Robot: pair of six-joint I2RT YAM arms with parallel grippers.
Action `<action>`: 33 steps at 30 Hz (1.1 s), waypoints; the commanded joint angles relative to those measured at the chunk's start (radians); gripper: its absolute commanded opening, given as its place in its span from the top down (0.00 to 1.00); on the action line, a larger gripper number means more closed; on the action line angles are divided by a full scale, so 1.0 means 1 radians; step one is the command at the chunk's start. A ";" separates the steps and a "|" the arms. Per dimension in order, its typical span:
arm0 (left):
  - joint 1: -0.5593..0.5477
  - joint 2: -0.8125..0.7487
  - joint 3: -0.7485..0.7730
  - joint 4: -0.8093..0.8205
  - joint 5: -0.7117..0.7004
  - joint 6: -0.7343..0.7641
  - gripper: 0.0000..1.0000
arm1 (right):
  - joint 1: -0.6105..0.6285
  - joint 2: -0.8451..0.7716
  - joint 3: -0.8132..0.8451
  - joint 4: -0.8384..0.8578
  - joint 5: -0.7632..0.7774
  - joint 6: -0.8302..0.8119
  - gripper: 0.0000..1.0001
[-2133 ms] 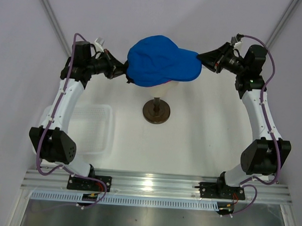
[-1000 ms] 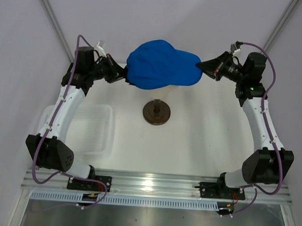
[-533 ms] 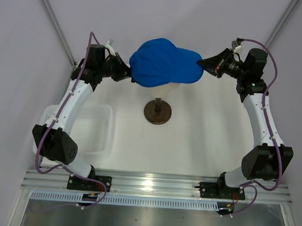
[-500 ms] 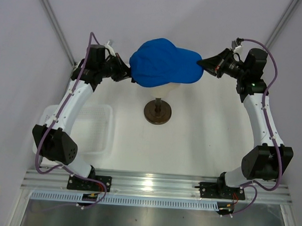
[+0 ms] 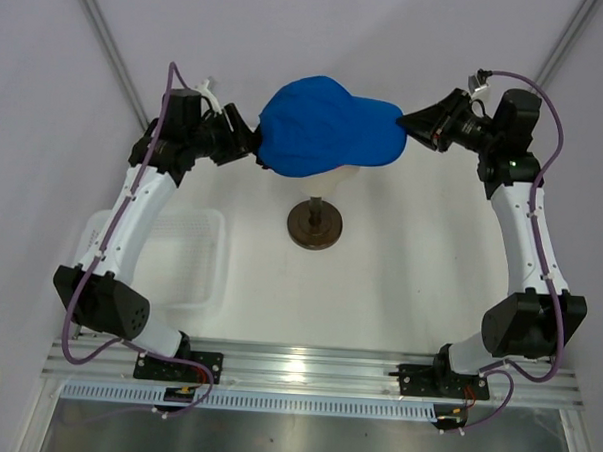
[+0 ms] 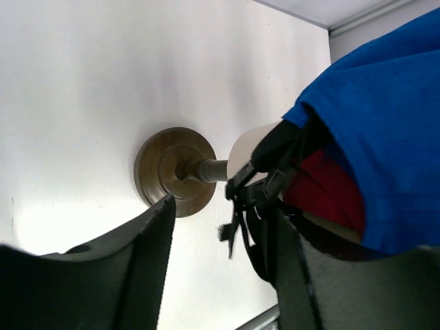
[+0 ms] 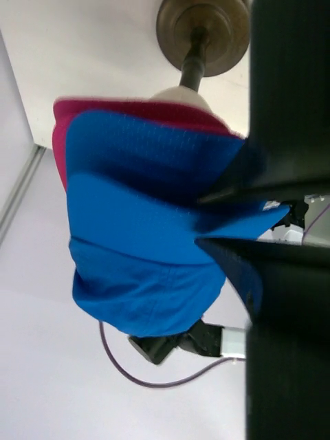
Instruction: Stack the hats
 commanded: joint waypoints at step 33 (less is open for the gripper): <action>0.156 -1.131 -0.759 0.120 -0.042 0.375 0.00 | -0.124 -0.804 -0.701 -0.209 0.454 -0.585 0.01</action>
